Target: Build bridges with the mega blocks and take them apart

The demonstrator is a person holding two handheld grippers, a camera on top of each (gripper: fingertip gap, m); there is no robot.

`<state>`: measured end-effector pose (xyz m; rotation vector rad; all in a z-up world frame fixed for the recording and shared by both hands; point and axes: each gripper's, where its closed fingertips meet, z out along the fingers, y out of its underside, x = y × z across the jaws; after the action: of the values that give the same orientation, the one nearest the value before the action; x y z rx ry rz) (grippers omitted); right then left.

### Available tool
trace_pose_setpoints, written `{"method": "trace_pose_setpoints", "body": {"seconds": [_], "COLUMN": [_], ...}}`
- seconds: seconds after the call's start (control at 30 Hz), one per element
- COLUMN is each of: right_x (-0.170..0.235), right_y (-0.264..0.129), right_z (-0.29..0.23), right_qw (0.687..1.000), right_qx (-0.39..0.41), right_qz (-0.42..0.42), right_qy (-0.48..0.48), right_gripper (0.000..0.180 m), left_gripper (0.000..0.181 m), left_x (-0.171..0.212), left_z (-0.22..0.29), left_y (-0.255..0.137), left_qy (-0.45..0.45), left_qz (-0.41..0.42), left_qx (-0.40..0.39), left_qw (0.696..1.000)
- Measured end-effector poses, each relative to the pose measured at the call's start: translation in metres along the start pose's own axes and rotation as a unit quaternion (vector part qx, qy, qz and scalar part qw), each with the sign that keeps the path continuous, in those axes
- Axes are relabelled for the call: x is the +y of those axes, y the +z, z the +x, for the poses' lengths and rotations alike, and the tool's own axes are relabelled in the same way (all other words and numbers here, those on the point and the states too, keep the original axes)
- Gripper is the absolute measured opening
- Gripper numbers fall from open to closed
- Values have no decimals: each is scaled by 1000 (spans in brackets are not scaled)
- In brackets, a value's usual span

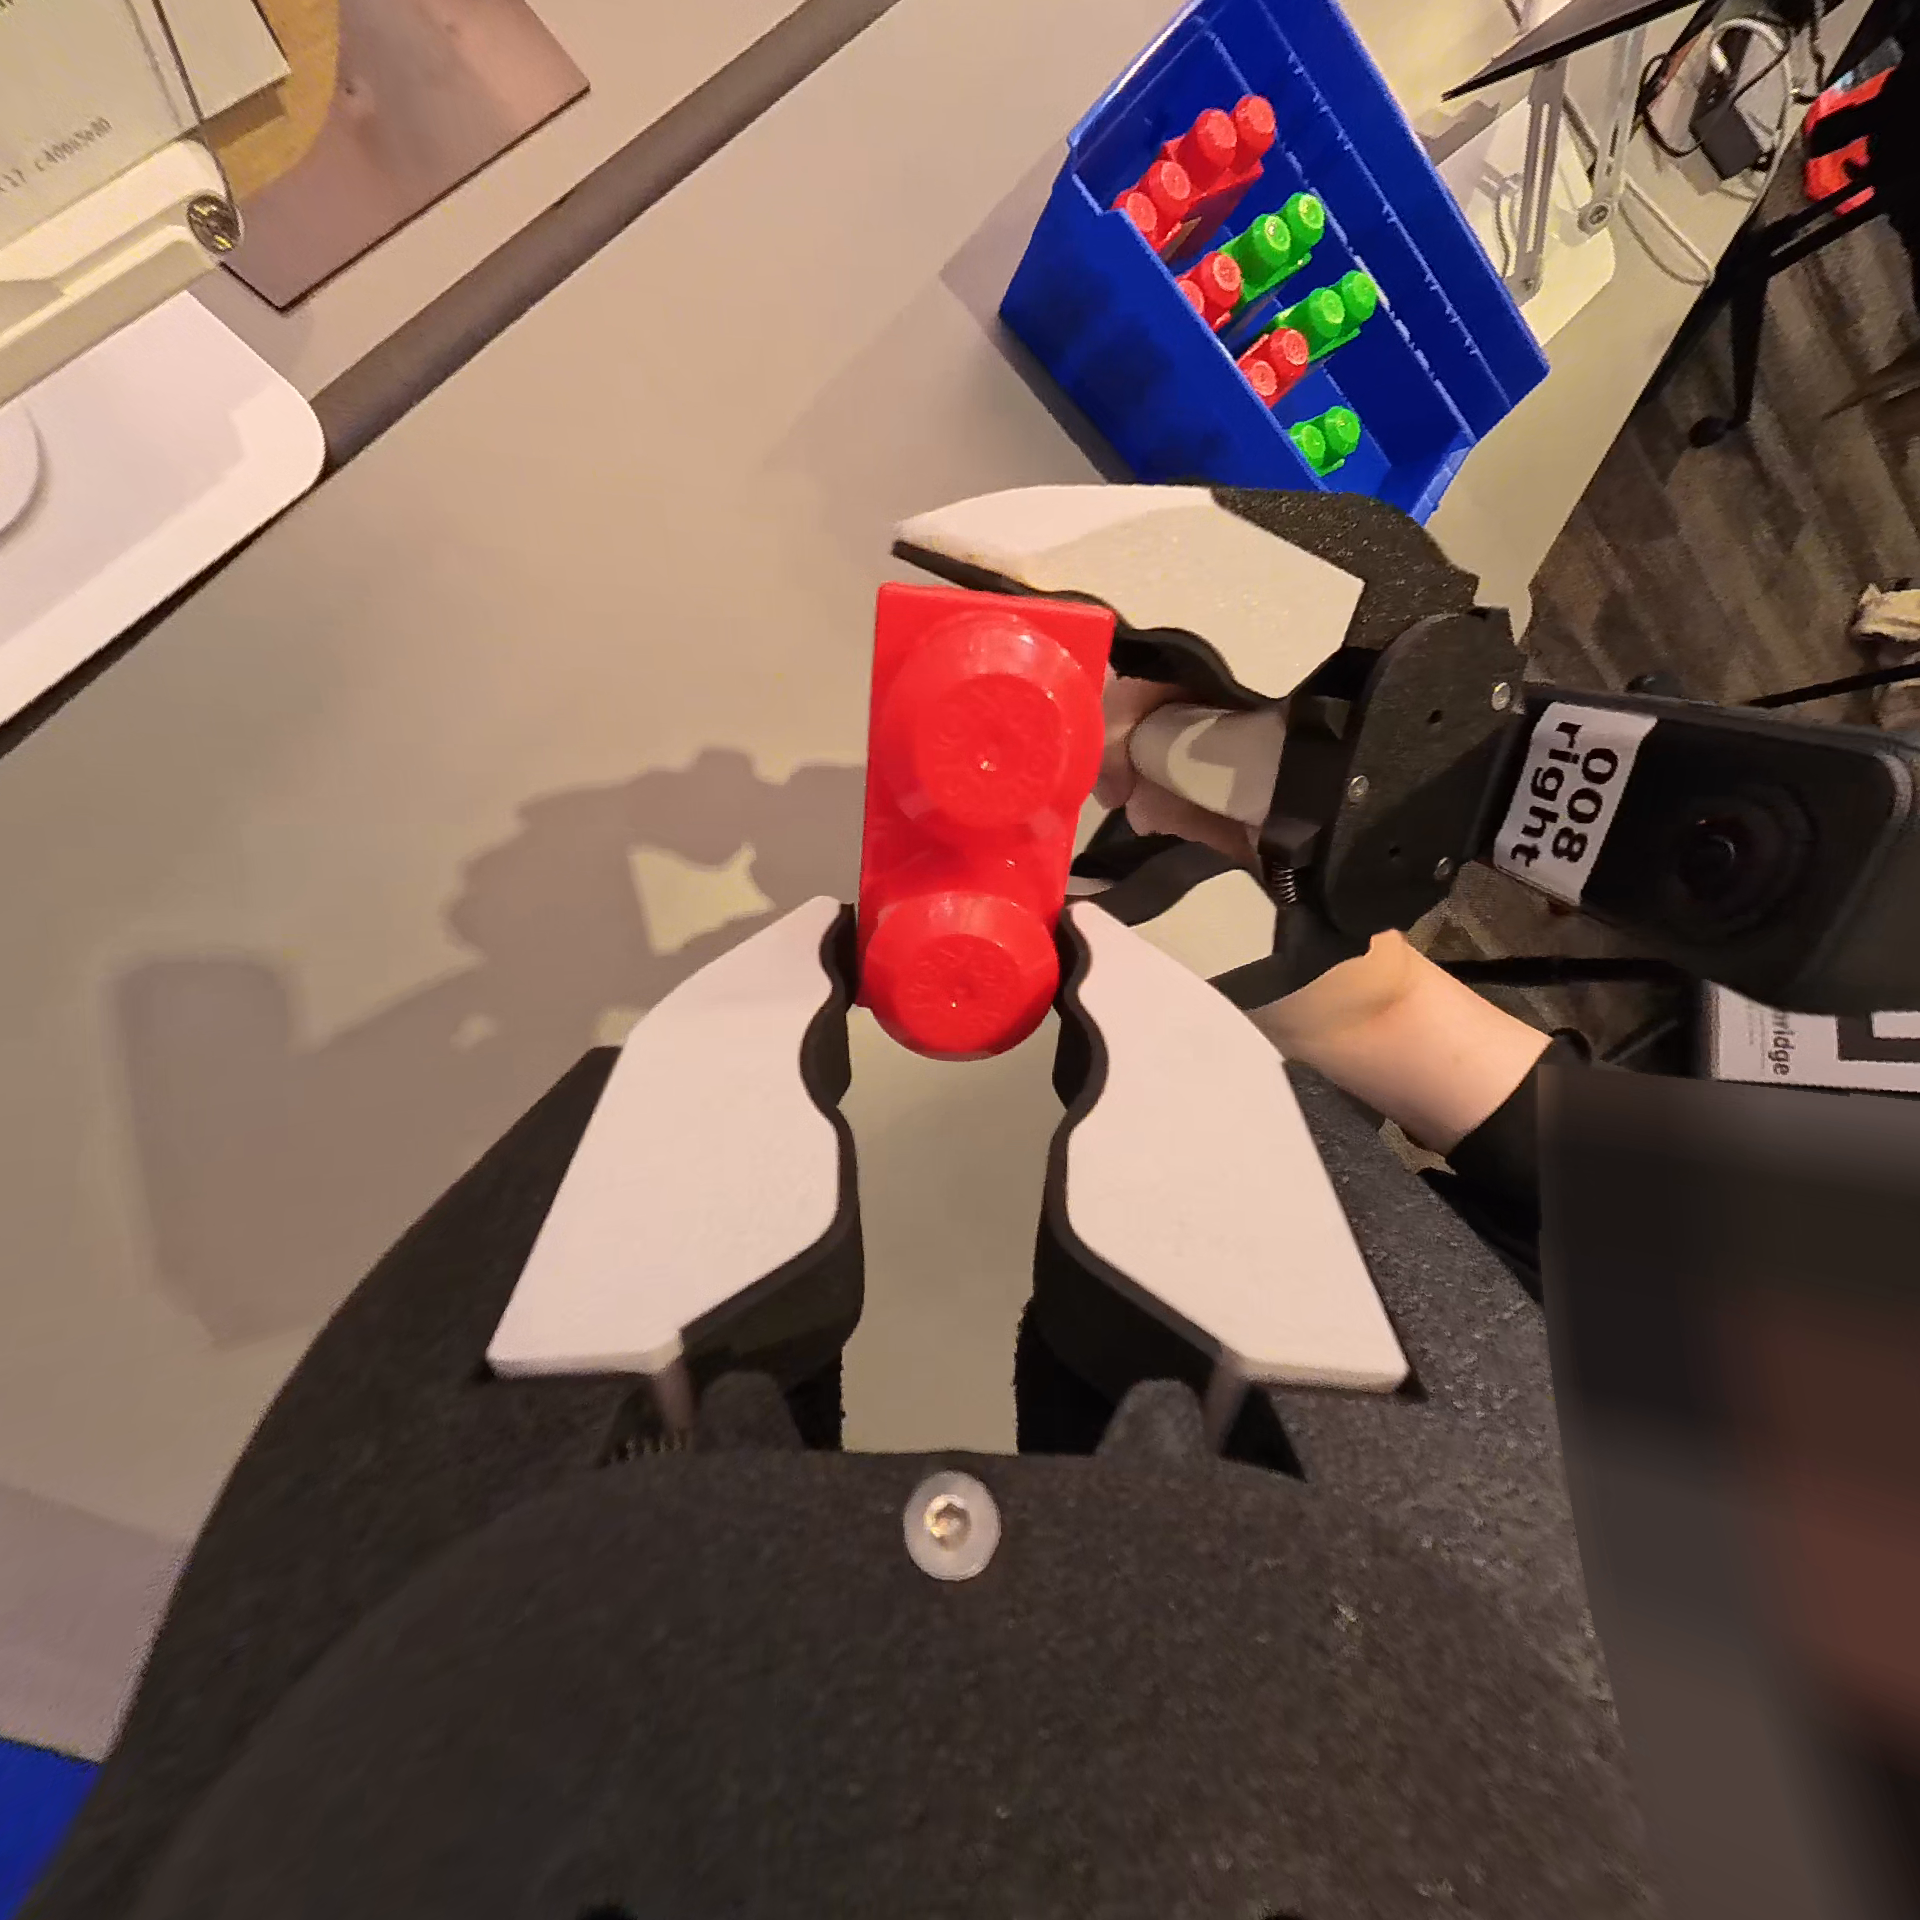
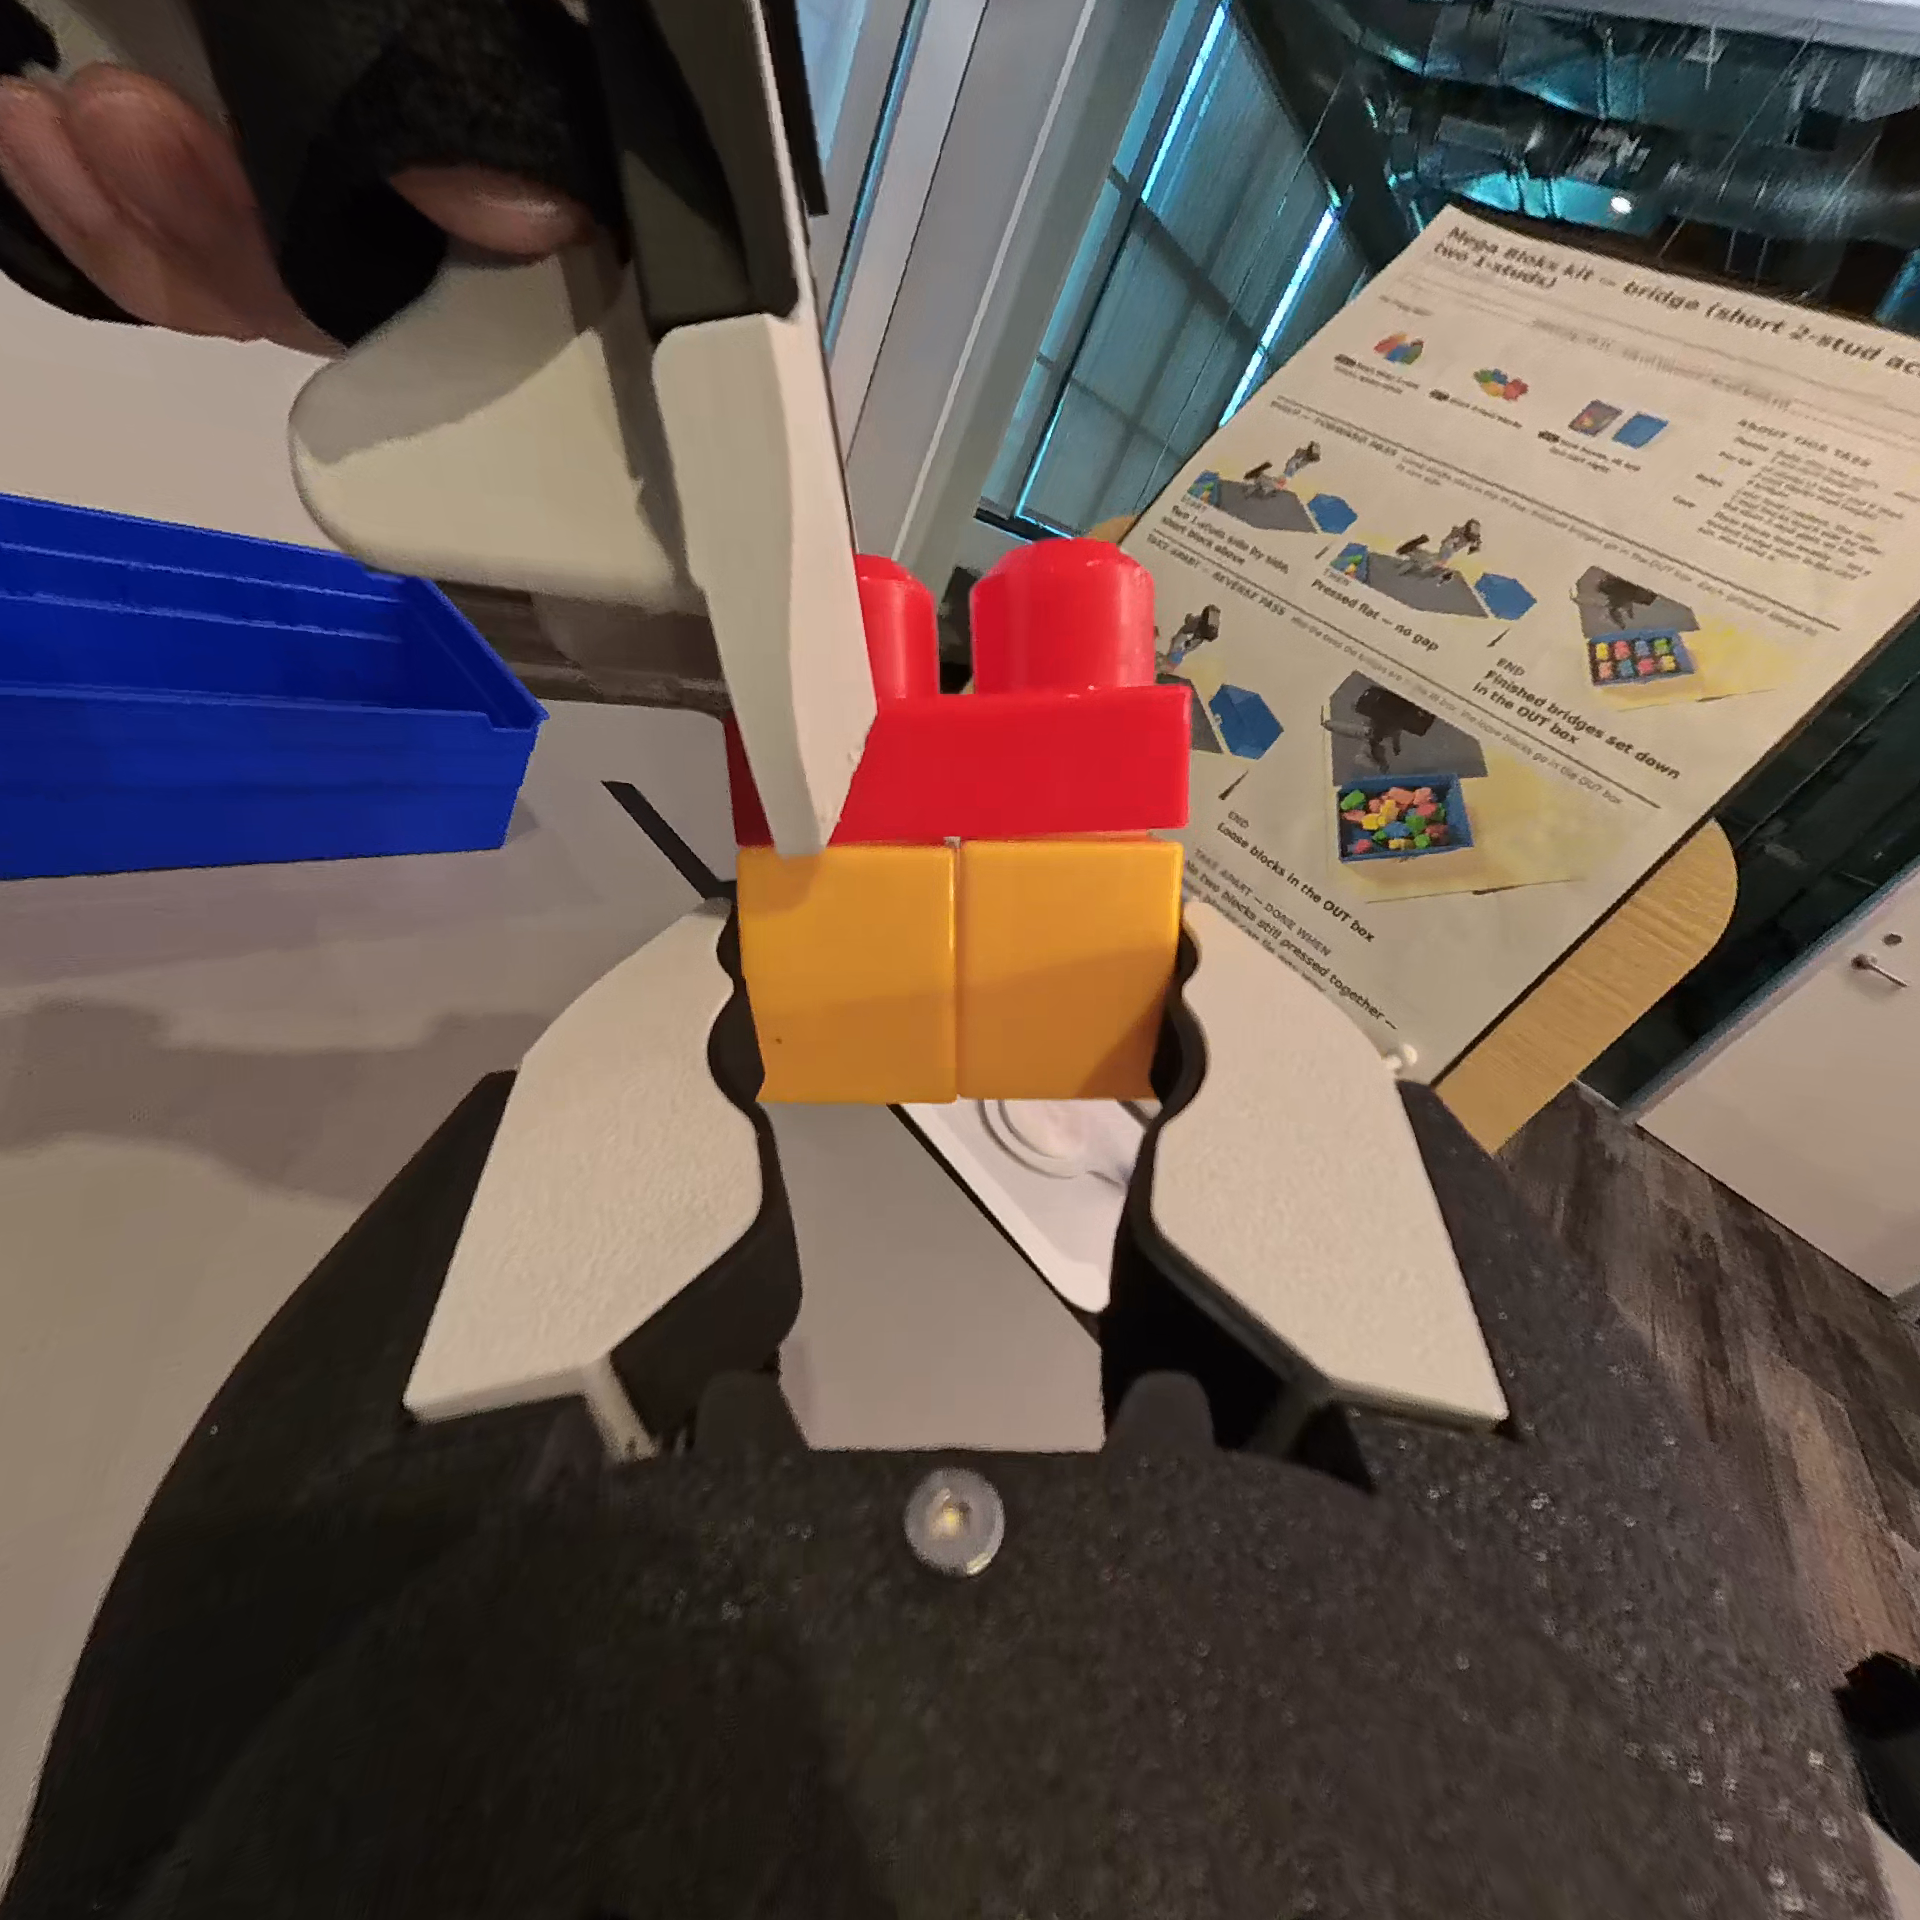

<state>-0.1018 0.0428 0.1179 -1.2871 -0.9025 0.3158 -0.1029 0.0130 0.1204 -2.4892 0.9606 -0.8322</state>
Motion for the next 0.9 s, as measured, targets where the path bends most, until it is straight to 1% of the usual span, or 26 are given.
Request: {"method": "trace_pose_setpoints", "body": {"seconds": [0.2, 0.37, 0.5, 0.57, 0.63, 0.7, 0.73, 0.87, 0.9], "right_x": [-2, -10, -9, -9, -11, -13, -14, -14, -14], "right_y": [1, -9, -10, -10, -12, -13, -13, -12, -12], "right_z": [-5, 9, 14, 15, 16, 15, 15, 12, 11], "right_qw": [999, 998, 997, 997, 996, 996, 995, 994, 994], "right_qx": [-9, 27, 38, 42, 43, 43, 45, 46, 46], "right_qz": [5, 7, 6, 8, 19, 23, 23, 20, 18], "right_qy": [-32, -56, -64, -66, -69, -79, -84, -95, -96], "right_gripper": [75, 75, 75, 75, 75, 75, 75, 75, 75], "left_gripper": [37, 38, 40, 47, 47, 52, 52, 38, 37], "left_x": [7, -7, -12, -16, -20, -27, -28, -21, -21], "left_z": [1, 14, 16, 20, 23, 24, 24, 19, 18], "left_y": [-3, -4, 1, 0, 0, -1, -1, 7, 8], "left_qy": [3, 12, 30, 37, 47, 54, 56, 81, 85], "left_qz": [-19, 17, 24, 35, 50, 72, 75, 55, 56], "left_qx": [3, 46, 38, 41, 41, 34, 28, -4, -10], "left_qw": [1000, 999, 999, 998, 997, 995, 995, 995, 995]}}
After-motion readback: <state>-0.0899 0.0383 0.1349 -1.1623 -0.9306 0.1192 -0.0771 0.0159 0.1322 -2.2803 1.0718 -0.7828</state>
